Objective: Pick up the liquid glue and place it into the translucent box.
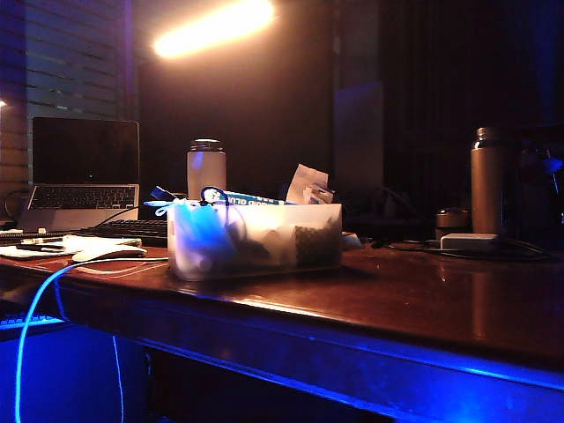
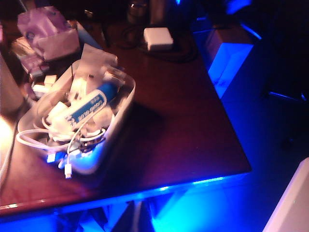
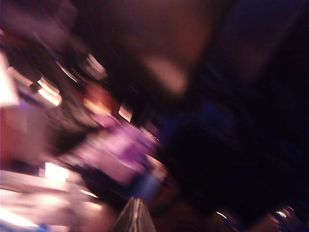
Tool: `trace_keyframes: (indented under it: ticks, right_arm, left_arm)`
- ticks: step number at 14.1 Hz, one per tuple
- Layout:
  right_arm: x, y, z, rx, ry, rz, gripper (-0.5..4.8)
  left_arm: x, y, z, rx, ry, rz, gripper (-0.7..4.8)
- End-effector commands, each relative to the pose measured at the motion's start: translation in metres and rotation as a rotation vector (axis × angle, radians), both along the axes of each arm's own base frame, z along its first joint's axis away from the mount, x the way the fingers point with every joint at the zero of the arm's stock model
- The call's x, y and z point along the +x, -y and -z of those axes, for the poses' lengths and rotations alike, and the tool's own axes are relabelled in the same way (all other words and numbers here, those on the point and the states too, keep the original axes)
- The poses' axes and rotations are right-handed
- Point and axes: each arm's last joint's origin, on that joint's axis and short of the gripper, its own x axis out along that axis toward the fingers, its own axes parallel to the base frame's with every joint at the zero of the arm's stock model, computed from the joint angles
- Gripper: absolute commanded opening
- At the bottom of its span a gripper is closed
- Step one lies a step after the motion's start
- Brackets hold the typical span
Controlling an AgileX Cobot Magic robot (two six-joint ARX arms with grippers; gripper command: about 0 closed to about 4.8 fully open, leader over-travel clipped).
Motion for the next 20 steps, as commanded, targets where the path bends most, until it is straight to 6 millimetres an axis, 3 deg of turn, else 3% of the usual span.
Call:
trace_keyframes:
  ticks: [1, 3, 5, 7, 8, 10, 15, 20]
  right_arm:
    - [-0.045, 0.020, -0.022, 0.057, -0.026, -0.046, -0.04]
    - [-0.071, 0.032, -0.022, 0.036, -0.069, -0.050, -0.04]
    - [-0.092, 0.042, -0.008, 0.090, -0.078, -0.081, -0.04]
    - [-0.113, 0.051, 0.023, 0.161, -0.061, -0.101, -0.04]
    - [-0.126, 0.057, 0.051, 0.196, -0.026, -0.111, -0.03]
    - [-0.140, 0.063, 0.090, 0.228, 0.035, -0.117, -0.04]
    - [-0.150, 0.069, 0.187, 0.224, -0.136, -0.091, -0.04]
    - [-0.152, 0.071, 0.247, 0.231, -0.310, -0.026, -0.04]
  left_arm:
    - [-0.029, -0.005, -0.013, -0.018, 0.091, 0.004, -0.03]
    - [-0.054, -0.009, -0.014, -0.018, 0.104, 0.000, -0.03]
    - [-0.078, -0.014, -0.012, -0.033, 0.127, -0.006, -0.03]
    - [-0.102, -0.019, 0.002, -0.034, 0.133, -0.057, -0.03]
    - [-0.118, -0.023, 0.020, -0.021, 0.155, -0.089, -0.03]
    - [-0.129, -0.026, 0.050, -0.017, 0.165, -0.129, -0.03]
    - [-0.118, -0.024, 0.128, -0.129, 0.245, -0.182, -0.03]
    - [-0.081, -0.018, 0.200, -0.176, 0.165, -0.239, -0.03]
